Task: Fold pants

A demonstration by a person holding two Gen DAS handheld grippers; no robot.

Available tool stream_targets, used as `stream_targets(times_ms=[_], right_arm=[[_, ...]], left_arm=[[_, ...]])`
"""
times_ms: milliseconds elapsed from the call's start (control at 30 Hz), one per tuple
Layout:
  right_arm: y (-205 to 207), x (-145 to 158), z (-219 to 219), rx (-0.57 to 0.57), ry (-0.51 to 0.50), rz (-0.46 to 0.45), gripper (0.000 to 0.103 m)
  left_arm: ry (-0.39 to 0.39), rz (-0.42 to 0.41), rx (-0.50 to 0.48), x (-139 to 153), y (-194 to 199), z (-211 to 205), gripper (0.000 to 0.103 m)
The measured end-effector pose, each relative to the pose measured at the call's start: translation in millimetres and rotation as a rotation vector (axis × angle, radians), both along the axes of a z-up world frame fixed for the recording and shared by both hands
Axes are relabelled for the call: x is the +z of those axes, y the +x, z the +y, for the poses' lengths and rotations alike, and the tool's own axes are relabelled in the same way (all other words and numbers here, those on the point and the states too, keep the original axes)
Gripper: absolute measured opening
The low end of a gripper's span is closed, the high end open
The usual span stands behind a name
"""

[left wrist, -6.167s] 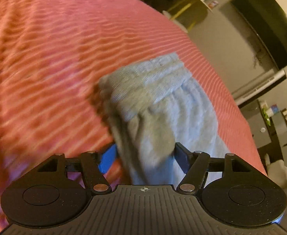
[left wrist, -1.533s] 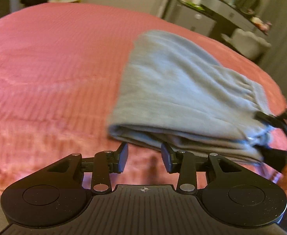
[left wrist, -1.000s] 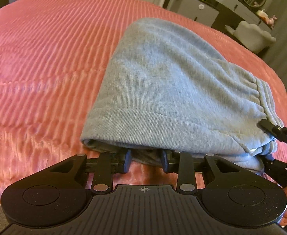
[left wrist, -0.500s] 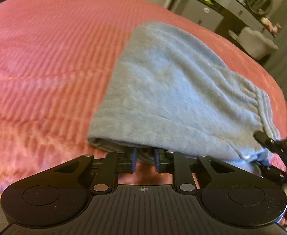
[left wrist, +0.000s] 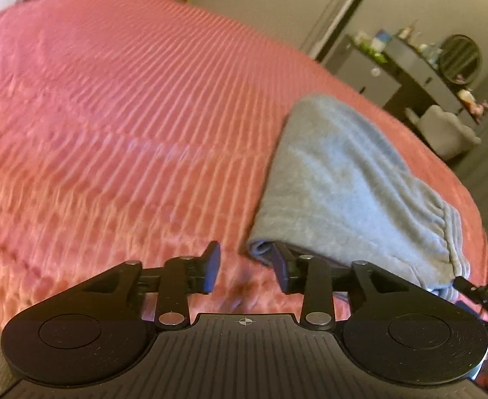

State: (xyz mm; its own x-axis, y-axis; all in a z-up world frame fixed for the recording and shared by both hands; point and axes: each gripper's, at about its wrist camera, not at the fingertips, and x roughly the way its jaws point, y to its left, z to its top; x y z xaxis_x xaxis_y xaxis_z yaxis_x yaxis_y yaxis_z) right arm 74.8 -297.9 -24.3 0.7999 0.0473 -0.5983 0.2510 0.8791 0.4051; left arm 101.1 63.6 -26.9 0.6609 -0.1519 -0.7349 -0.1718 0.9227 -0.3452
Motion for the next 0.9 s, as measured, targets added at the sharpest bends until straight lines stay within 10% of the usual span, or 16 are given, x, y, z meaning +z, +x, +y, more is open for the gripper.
stream_targets(times_ms=[233, 633, 900], right_arm=[[-40, 52, -13, -0.022, 0.110, -0.061, 0.068], [-38, 157, -32, 0.044, 0.210, -0.174, 0.091], [-9, 142, -49, 0.069, 0.355, -0.126, 0.092]], left_arm=[[0.111, -0.044, -0.102, 5, -6, -25, 0.045], [0.044, -0.047, -0.028, 6, -18, 2, 0.042], [0.074, -0.038, -0.043, 2, -15, 2, 0.042]])
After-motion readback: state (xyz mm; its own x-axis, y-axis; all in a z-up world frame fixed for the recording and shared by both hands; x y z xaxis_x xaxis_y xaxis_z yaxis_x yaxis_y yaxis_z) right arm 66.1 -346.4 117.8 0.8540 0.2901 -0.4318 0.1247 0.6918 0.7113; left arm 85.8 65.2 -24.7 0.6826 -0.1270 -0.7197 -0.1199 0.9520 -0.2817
